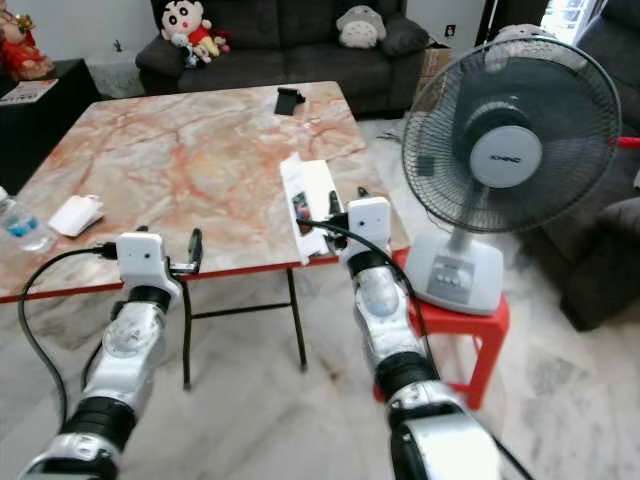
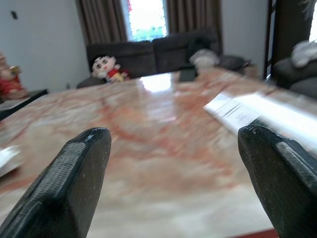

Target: Picking trash to rubbish bin

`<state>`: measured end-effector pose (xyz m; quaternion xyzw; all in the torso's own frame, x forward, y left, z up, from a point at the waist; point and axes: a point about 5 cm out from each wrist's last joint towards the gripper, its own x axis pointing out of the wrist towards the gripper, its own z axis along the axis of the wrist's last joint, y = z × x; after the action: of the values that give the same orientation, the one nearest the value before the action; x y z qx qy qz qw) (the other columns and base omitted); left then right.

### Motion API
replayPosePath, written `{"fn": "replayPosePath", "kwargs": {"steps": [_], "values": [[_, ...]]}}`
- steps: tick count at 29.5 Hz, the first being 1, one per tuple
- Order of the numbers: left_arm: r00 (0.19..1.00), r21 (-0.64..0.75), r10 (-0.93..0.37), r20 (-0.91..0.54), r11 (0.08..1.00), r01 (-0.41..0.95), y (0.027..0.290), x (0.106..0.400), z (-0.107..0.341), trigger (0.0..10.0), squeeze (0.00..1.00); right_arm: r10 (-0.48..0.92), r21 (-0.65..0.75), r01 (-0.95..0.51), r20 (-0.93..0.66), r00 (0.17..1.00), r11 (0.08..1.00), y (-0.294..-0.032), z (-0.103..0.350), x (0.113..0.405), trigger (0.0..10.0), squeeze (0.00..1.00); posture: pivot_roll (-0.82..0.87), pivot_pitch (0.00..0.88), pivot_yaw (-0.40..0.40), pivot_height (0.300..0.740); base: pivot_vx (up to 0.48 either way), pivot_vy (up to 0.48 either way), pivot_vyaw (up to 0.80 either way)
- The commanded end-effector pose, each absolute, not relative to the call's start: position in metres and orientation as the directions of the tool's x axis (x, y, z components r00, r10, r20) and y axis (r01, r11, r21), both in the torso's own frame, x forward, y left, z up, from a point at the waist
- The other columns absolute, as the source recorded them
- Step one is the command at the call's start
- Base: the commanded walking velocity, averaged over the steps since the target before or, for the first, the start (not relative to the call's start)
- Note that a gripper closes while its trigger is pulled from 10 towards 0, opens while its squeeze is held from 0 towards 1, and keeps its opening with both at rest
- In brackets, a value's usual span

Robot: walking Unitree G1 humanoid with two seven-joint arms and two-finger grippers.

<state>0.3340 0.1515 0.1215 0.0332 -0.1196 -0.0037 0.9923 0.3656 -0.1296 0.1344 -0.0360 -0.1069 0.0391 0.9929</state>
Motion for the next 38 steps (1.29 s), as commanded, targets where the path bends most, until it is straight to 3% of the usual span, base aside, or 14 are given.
{"fn": "replayPosePath", "kwargs": {"steps": [1, 35, 36, 37, 38], "values": [[0.972, 0.084, 0.013, 0.235, 0.996, -0.034, 0.166, 0.331, 0.122, 10.0, 0.0, 0.117, -0.067, -0.105, 0.234, 0.965, 0.992, -0.114, 0.143, 0.368, 10.0, 0.0, 0.05, 0.0, 0.039, 0.74, 0.33, 0.0, 0.51], [0.966, 0.099, -0.084, 0.245, 0.993, 0.061, 0.142, 0.341, 0.133, 10.0, 0.0, 0.125, -0.07, -0.111, 0.231, 0.965, 0.991, -0.11, 0.142, 0.367, 10.0, 0.0, 0.04, 0.0, 0.063, 0.74, 0.333, 0.0, 0.07], [0.965, 0.1, -0.082, 0.249, 0.993, 0.058, 0.143, 0.341, 0.134, 10.0, 0.0, 0.129, -0.058, -0.118, 0.235, 0.963, 0.991, -0.109, 0.143, 0.367, 10.0, 0.33, 0.04, 0.0, 0.063, 0.74, 0.341, 0.0, 0.0], [0.965, 0.101, -0.077, 0.251, 0.993, 0.053, 0.144, 0.341, 0.134, 10.0, 0.0, 0.131, -0.053, -0.122, 0.239, 0.962, 0.991, -0.109, 0.143, 0.367, 10.0, 1.0, 0.04, 0.0, 0.064, 0.74, 0.341, 0.0, 0.0], [0.965, 0.101, -0.071, 0.251, 0.994, 0.047, 0.146, 0.341, 0.134, 10.0, 0.0, 0.132, -0.053, -0.123, 0.243, 0.961, 0.991, -0.109, 0.143, 0.367, 10.0, 1.0, 0.04, 0.0, 0.064, 0.74, 0.341, 0.0, 0.0]]}}
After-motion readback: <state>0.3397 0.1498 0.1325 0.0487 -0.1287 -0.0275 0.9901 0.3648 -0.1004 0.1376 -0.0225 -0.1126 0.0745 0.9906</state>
